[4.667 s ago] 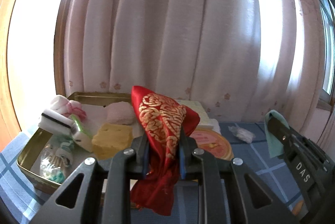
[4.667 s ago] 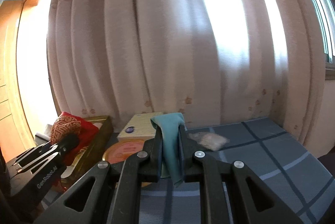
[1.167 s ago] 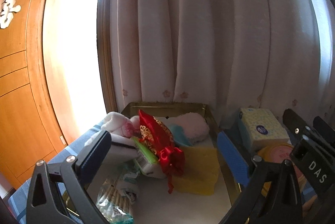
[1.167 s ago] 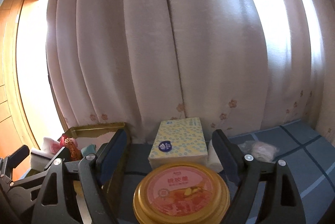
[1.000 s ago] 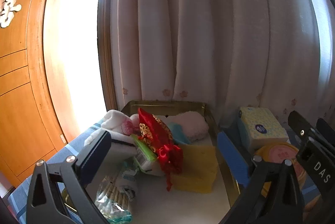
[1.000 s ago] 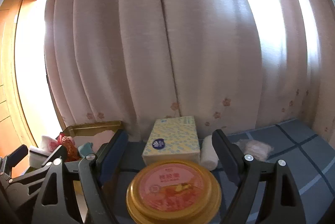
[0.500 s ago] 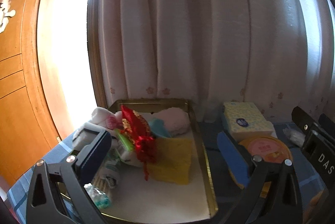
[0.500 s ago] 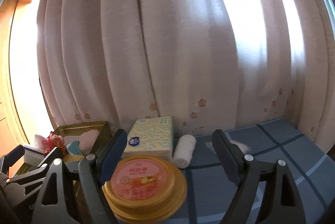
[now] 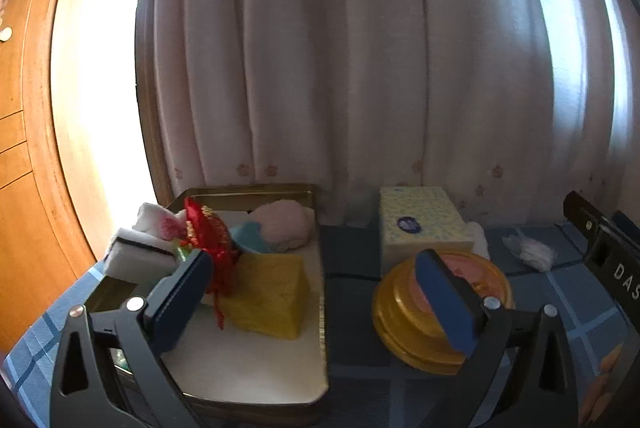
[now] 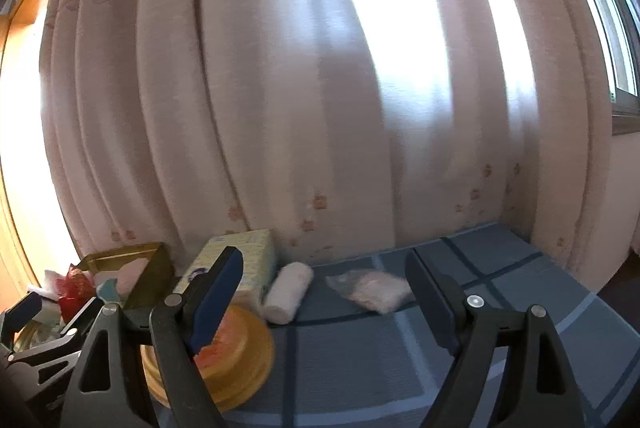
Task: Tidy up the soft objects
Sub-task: 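Move both tools from the tray toward the plastic bag and white roll, then grasp the clear plastic bag of white fluff with the right tool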
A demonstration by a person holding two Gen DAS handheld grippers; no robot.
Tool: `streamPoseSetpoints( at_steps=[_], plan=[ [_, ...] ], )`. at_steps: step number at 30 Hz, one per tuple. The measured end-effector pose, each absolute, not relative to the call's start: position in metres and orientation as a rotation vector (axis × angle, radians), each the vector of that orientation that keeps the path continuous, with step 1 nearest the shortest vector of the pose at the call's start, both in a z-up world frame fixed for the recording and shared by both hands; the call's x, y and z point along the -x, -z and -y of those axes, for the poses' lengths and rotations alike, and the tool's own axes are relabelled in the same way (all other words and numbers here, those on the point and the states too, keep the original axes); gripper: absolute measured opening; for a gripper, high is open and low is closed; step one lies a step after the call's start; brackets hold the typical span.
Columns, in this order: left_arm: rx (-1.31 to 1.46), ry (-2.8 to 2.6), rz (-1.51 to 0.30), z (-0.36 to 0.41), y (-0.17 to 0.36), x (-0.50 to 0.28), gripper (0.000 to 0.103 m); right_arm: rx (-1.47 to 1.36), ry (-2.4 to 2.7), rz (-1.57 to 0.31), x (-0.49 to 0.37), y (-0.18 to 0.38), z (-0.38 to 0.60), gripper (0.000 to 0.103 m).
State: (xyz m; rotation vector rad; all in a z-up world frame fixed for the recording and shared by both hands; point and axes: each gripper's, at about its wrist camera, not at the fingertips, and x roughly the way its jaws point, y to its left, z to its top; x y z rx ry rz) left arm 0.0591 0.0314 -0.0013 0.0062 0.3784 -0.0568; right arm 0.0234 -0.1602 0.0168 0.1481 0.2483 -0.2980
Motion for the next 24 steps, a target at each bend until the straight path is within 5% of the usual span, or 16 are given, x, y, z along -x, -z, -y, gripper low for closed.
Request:
streamPoseSetpoints(
  at_steps=[13,24],
  plan=[
    [-0.054,0.165,-0.387,0.018,-0.001,-0.047,0.103,-0.155,0.402,-0.296,-0.013,-0.017,0.223,0.085],
    [-0.096,0.309,-0.456,0.053,0.002,-0.049,0.098,-0.195,0.273,-0.553,-0.066,0.001,0.258,0.085]
  ],
)
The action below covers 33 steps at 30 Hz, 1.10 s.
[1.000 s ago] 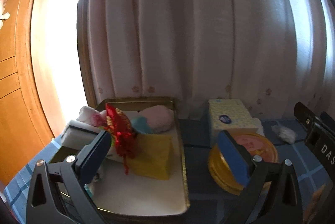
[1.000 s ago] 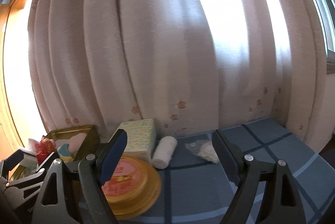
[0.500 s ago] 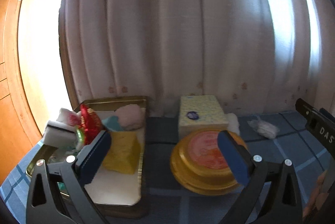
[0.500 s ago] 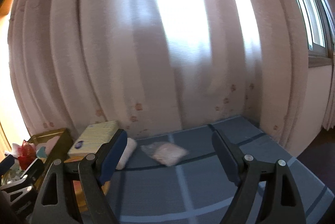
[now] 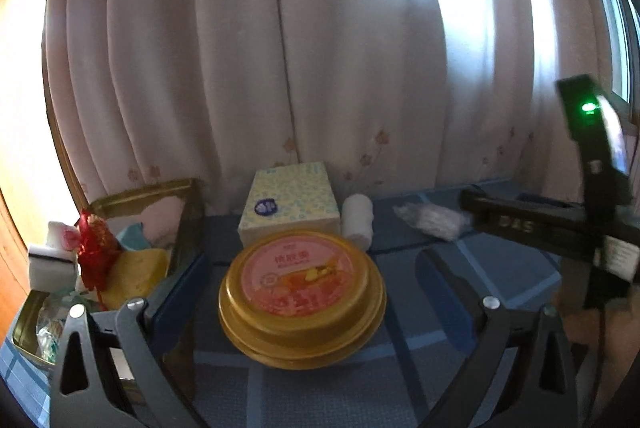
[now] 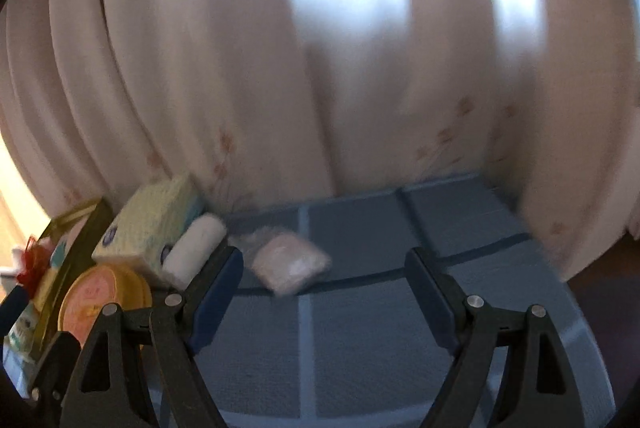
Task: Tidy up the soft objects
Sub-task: 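Grasp the clear plastic bag of white fluff with the right tool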
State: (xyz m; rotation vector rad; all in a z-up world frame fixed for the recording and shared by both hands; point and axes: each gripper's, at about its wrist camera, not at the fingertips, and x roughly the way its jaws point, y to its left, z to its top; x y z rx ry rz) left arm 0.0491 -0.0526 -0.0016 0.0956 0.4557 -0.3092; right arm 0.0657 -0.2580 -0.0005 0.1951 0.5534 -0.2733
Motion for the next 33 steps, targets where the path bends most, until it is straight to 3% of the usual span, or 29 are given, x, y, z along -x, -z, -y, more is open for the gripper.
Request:
streamPoseSetpoints(
  at_steps=[7,9,10,19,23,31,33],
  plan=[
    [-0.076,0.266,-0.556,0.047,0.001,-0.074,0.095,-0.163,0.138,-0.724,-0.122,0.018,0.255,0.083],
    [-0.084,0.246,-0.556,0.047,-0.004,-0.078,0.095,-0.143,0.138,-0.749,-0.134,0.021,0.255,0.076],
    [-0.089,0.24,-0.56,0.047,-0.006,-0.081,0.095,-0.142,0.138,-0.776,-0.14,0.025,0.256,0.063],
    [-0.168,0.247,-0.552,0.084,-0.024,-0.103,0.095,-0.206,0.042,-0.841,-0.149,0.037,0.266,0.041],
    [-0.28,0.23,-0.537,0.121,-0.023,-0.108,0.088,-0.279,0.081,-0.773,-0.127,0.029,0.286,0.04],
    [-0.554,0.138,-0.563,0.219,0.007,-0.123,0.087,-0.386,0.35,-0.554,-0.07,-0.005,0.35,0.041],
    [-0.592,0.121,-0.605,0.234,0.017,-0.132,0.076,-0.411,0.383,-0.517,-0.06,-0.009,0.358,0.041]
  ],
)
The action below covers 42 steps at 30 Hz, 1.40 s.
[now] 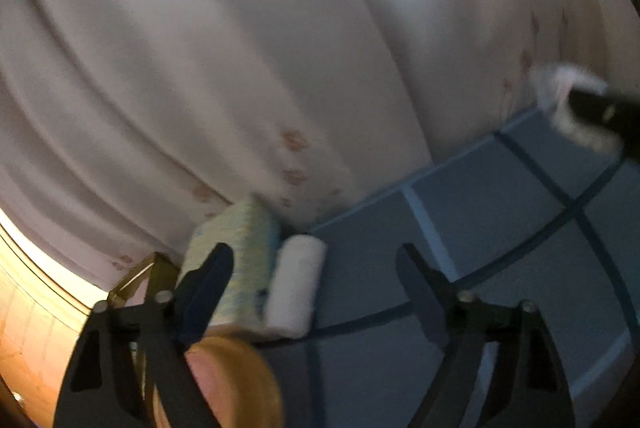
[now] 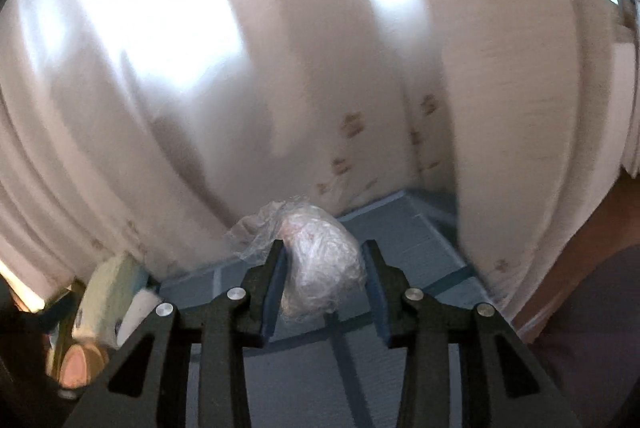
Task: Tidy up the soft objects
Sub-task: 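Grasp the clear plastic bag of white fluff with the right tool, then grasp the white towel roll with the left tool while the right holds the bag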
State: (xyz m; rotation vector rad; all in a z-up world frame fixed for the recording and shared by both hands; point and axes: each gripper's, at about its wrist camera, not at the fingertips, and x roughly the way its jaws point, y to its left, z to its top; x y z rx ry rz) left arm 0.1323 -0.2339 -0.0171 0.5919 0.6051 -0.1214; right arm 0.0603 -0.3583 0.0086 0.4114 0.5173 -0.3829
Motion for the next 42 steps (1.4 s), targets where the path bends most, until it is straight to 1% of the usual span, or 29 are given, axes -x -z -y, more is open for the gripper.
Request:
streamPoseSetpoints(
  at_steps=[2,5,10,14,19,22,26,29,31,32,33,35,39,42],
  plan=[
    [-0.59,0.109,-0.654,0.242,0.026,-0.144,0.072,-0.423,0.39,-0.502,-0.057,-0.011,0.361,0.041],
    [-0.559,0.04,-0.725,0.242,0.036,-0.162,0.071,-0.397,0.385,-0.505,-0.061,-0.012,0.359,0.041],
    [-0.515,-0.084,-0.764,0.229,0.045,-0.181,0.071,-0.387,0.375,-0.504,-0.07,-0.006,0.354,0.041],
    [-0.44,-0.093,-0.813,0.222,0.042,-0.194,0.069,-0.402,0.374,-0.492,-0.064,-0.007,0.358,0.041],
    [-0.375,-0.105,-0.859,0.217,0.035,-0.205,0.069,-0.412,0.37,-0.487,-0.055,-0.01,0.364,0.041],
    [-0.316,-0.116,-0.884,0.207,0.034,-0.211,0.075,-0.418,0.368,-0.486,-0.055,-0.01,0.367,0.041],
    [-0.271,-0.121,-0.889,0.197,0.033,-0.212,0.075,-0.432,0.375,-0.48,-0.052,-0.011,0.373,0.041],
    [-0.271,-0.029,-0.89,0.204,0.033,-0.203,0.082,-0.437,0.387,-0.468,-0.048,-0.014,0.374,0.041],
    [-0.326,0.05,-0.841,0.217,0.029,-0.188,0.076,-0.434,0.399,-0.461,-0.047,-0.015,0.371,0.041],
    [-0.341,0.085,-0.826,0.225,0.026,-0.181,0.069,-0.43,0.403,-0.457,-0.047,-0.015,0.371,0.041],
    [-0.343,0.117,-0.824,0.228,0.024,-0.176,0.066,-0.426,0.405,-0.454,-0.046,-0.016,0.37,0.041],
    [-0.331,0.148,-0.829,0.23,0.021,-0.172,0.066,-0.419,0.41,-0.45,-0.045,-0.016,0.369,0.041],
    [-0.349,0.084,-0.78,0.224,0.017,-0.173,0.066,-0.421,0.412,-0.451,-0.044,-0.015,0.368,0.041],
    [-0.309,0.069,-0.851,0.213,0.024,-0.186,0.066,-0.427,0.407,-0.45,-0.044,-0.015,0.366,0.041]
  ],
)
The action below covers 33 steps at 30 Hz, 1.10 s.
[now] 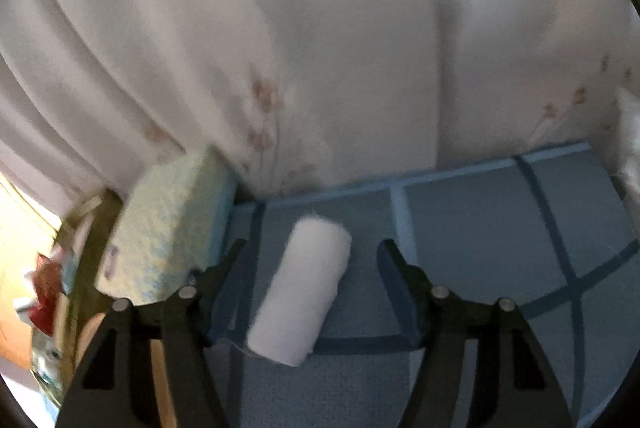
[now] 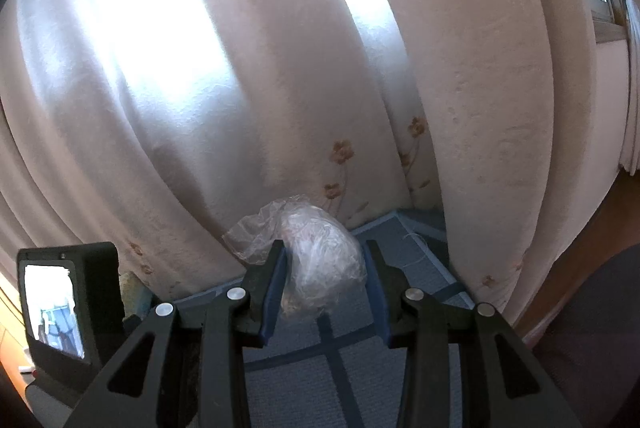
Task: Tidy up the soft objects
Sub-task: 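Grasp the white towel roll with the left tool while the right holds the bag, then carry the white roll and plastic bag over the gold tray with both tools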
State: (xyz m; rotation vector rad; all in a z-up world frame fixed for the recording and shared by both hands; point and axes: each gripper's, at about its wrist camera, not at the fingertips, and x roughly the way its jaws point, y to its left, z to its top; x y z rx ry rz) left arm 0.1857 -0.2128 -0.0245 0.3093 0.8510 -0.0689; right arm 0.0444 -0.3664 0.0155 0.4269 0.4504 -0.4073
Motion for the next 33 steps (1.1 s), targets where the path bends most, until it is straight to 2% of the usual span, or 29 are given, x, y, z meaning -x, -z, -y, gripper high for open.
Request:
streamPoseSetpoints(
  at_steps=[2,6,10,12,15,22,33],
  plan=[
    [-0.272,0.074,-0.88,0.218,0.032,-0.185,0.068,-0.422,0.405,-0.448,-0.045,-0.016,0.367,0.041],
    [-0.295,0.084,-0.866,0.221,0.033,-0.181,0.058,-0.424,0.403,-0.453,-0.046,-0.014,0.371,0.041],
    [-0.248,0.124,-0.871,0.213,0.033,-0.181,0.057,-0.426,0.405,-0.459,-0.048,-0.013,0.373,0.041],
    [-0.247,0.114,-0.86,0.209,0.033,-0.18,0.041,-0.424,0.407,-0.458,-0.049,-0.015,0.371,0.041],
    [-0.222,0.122,-0.844,0.195,0.033,-0.18,0.034,-0.413,0.402,-0.459,-0.052,-0.016,0.369,0.041],
    [-0.116,0.273,-0.793,0.177,0.023,-0.158,0.031,-0.362,0.385,-0.462,-0.06,-0.014,0.361,0.041],
    [-0.031,0.28,-0.443,0.131,-0.015,-0.087,0.031,-0.209,0.333,-0.405,-0.056,-0.018,0.331,0.041]
  ],
)
